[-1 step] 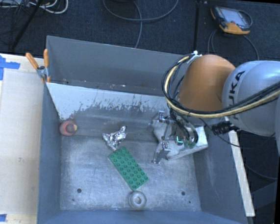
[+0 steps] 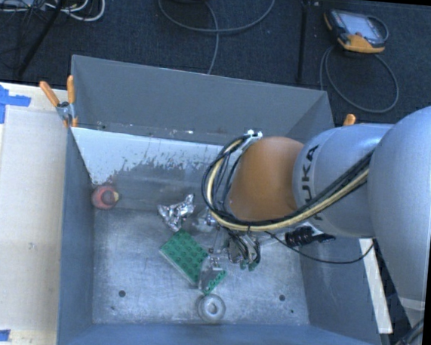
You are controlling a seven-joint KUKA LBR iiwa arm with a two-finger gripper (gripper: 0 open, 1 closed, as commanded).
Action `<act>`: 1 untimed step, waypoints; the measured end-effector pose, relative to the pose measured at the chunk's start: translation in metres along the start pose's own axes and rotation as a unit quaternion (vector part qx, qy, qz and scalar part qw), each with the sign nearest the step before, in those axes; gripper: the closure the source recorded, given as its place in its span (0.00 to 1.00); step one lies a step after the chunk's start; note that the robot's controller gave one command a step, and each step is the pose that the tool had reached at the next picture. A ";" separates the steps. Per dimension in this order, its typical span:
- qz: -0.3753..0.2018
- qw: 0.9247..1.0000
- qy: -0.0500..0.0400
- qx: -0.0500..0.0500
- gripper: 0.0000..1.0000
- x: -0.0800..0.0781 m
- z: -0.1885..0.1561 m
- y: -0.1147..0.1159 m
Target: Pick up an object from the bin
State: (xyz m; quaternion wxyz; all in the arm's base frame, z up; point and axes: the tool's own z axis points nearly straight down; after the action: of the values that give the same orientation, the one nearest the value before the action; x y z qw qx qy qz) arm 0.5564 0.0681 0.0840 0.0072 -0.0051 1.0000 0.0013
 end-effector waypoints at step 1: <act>0.097 0.995 0.008 0.002 0.00 0.020 -0.016 -0.004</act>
Offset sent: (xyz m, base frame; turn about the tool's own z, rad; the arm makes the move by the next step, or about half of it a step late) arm -0.0200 -0.0037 0.0160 0.1934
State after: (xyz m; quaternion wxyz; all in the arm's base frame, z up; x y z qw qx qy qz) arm 0.5363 0.0643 0.0998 -0.0010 0.0916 0.9958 0.0002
